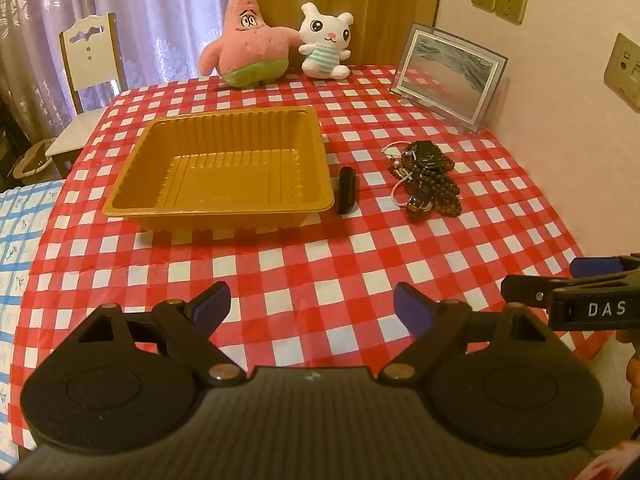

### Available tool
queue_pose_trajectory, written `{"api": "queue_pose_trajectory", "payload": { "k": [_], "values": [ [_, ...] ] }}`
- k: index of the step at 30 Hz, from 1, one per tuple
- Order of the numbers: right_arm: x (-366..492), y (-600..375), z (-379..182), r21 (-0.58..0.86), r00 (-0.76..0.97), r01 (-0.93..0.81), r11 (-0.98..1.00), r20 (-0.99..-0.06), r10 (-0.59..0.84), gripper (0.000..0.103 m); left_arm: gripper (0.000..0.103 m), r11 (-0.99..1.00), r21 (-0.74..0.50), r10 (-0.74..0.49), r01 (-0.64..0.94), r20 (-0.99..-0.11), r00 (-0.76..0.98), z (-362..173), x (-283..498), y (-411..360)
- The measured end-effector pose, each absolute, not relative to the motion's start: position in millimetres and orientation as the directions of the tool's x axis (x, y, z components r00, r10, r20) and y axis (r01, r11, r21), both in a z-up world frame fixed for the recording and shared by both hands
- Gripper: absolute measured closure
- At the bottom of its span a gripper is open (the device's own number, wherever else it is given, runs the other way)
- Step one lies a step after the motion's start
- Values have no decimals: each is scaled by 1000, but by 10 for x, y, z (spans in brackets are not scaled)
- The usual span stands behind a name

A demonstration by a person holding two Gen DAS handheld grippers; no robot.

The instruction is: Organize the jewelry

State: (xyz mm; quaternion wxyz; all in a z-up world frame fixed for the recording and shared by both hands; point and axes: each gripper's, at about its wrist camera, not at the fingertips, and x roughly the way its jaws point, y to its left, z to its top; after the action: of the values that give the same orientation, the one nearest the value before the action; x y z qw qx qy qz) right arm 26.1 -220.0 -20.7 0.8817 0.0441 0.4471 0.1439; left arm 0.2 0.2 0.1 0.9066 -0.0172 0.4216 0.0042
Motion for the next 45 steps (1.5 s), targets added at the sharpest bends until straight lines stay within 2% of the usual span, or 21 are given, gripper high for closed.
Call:
{"api": "queue_pose_trajectory", "payload": {
  "k": [45],
  "values": [
    [257, -2130, -222, 202, 555, -209, 957, -781, 286, 0, 16, 999, -25, -5, -21, -768, 641, 0, 3, 2]
  ]
}}
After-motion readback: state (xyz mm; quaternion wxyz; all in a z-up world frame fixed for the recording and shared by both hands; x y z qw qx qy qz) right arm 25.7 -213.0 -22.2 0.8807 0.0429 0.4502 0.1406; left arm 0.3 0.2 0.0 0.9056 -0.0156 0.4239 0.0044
